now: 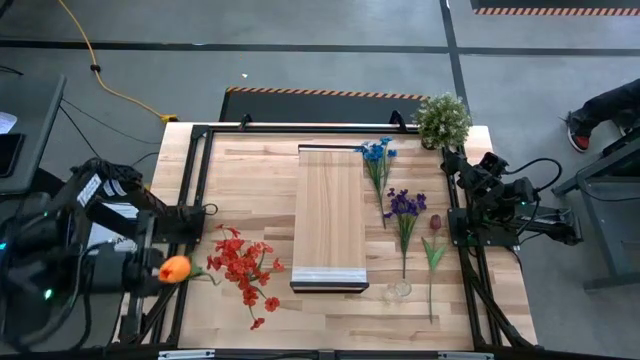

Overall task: Pick and place flowers into a vace then onto a shelf
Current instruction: Put the light orange flower into the left transparent vase

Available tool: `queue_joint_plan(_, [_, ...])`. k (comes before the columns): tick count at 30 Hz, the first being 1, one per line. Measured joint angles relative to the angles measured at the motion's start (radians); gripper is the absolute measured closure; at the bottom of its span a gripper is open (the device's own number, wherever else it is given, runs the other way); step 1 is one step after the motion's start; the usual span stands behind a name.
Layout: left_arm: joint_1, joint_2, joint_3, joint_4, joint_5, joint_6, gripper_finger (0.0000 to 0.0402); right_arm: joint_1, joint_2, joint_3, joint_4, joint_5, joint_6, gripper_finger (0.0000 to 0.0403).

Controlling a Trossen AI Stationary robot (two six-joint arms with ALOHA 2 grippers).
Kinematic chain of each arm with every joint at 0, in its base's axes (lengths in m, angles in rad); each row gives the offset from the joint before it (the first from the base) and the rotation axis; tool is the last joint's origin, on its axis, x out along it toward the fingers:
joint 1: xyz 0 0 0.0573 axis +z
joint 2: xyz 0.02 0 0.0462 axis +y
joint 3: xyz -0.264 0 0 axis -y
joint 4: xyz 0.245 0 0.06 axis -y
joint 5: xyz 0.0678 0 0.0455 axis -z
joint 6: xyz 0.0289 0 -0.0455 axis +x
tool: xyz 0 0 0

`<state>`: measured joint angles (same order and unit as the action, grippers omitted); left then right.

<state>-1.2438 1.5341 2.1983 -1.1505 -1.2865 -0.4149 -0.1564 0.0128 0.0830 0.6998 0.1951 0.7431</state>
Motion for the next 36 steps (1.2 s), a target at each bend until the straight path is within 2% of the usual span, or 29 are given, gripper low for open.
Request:
queue_joint_plan(6, [-0.068,0.062,0.000,-0.002,-0.169,-0.008,0.0372,0.000,0.000,0.000,0.000,0.000,0.017,0.0135])
queue_joint_plan(12, [-0.110,0.121,0.000,-0.003,-0.277,-0.061,0.0372,0.000,0.000,0.000,0.000,0.000,0.019,0.0136])
queue_joint_plan(22, [-0.111,0.187,0.000,-0.022,-0.286,-0.159,0.0372,0.000,0.000,0.000,0.000,-0.002,0.019,0.0135])
queue_joint_plan(36, [-0.111,0.204,0.000,-0.360,-0.284,-0.485,0.0372,0.000,0.000,0.000,0.000,-0.007,0.043,0.0136])
